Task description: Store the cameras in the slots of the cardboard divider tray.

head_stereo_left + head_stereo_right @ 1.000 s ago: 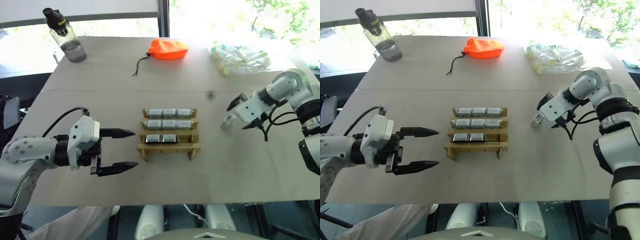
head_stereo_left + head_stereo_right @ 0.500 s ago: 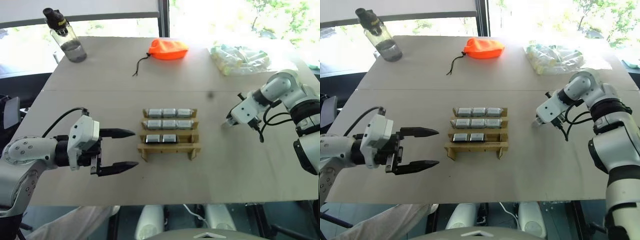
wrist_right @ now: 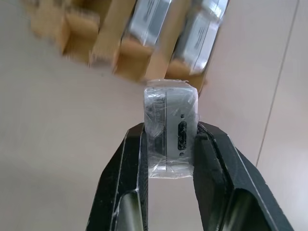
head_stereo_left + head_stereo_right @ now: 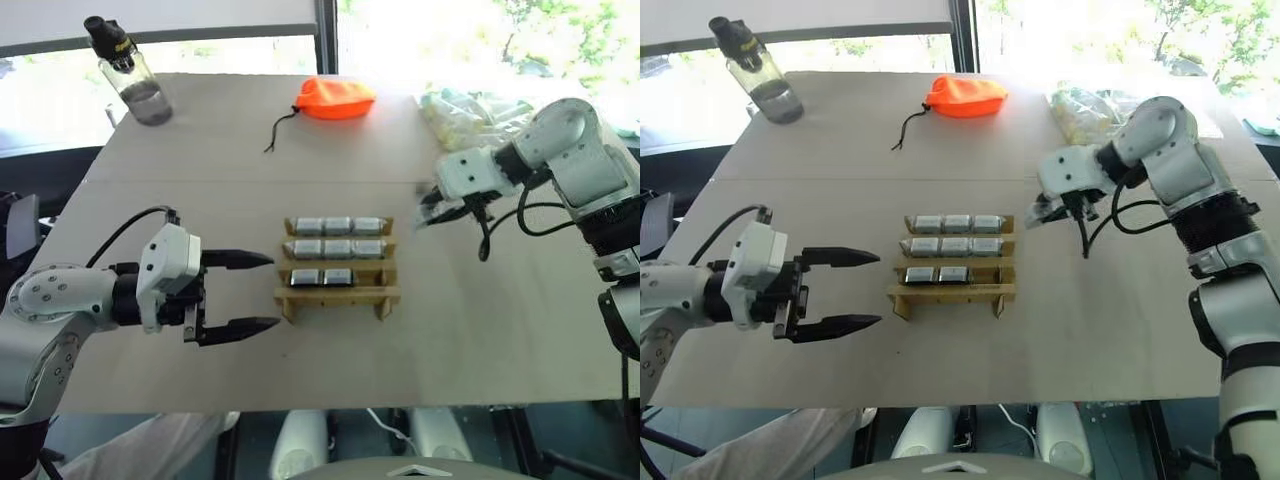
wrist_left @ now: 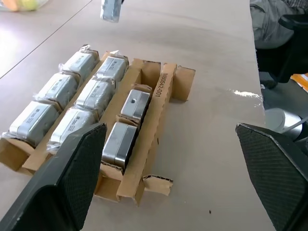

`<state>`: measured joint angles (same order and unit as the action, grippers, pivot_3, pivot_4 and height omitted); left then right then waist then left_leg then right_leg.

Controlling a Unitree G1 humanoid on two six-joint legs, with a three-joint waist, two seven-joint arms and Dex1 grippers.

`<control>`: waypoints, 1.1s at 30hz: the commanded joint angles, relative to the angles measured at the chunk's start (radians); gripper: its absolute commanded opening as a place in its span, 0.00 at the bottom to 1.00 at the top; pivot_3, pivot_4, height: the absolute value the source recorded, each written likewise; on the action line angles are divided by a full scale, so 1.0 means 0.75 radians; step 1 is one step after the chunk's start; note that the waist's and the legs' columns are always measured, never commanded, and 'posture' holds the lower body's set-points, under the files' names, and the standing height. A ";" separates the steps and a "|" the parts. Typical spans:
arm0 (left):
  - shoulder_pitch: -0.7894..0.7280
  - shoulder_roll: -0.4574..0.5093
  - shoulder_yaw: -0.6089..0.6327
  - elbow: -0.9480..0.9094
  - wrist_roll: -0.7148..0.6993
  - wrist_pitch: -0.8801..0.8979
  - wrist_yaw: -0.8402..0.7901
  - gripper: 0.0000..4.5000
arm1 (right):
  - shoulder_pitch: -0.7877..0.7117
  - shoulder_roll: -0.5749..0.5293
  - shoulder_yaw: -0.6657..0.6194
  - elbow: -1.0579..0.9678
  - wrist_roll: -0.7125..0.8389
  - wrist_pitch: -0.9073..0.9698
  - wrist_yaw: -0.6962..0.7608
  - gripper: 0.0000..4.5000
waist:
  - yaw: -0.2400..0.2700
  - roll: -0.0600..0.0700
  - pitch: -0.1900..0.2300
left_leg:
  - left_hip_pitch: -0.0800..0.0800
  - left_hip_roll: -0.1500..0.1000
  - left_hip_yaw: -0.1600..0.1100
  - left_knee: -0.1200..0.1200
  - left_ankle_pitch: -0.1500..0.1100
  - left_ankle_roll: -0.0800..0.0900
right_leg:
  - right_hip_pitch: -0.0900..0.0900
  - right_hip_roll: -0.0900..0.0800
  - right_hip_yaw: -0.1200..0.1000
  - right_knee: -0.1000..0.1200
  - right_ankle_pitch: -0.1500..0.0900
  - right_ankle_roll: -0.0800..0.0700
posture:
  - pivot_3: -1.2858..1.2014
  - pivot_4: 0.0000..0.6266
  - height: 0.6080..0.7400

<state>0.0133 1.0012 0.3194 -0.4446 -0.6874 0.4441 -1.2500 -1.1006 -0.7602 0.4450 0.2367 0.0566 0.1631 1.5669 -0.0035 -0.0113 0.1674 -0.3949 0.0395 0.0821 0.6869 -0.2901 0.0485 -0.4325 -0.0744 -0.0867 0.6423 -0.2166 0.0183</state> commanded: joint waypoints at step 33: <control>-0.153 -0.044 -0.144 0.128 0.081 -0.101 -0.075 0.99 | -0.216 0.108 0.417 -0.765 0.235 1.502 -0.414 0.16 | -0.013 -0.001 -0.001 | -0.004 -0.002 -0.006 0.001 0.000 0.000 | 0.000 0.000 -0.005 0.000 0.000 0.000 | 0.52 0.24 0.89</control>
<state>-0.1049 0.9686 0.1951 -0.3325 -0.6276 0.3853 -1.3047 -1.2321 -0.6805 0.7704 -0.3149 0.2165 1.2868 1.2642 -0.0132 -0.0122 0.1668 -0.3977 0.0382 0.0777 0.6878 -0.2901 0.0487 -0.4328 -0.0747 -0.0908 0.6425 -0.2165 0.0186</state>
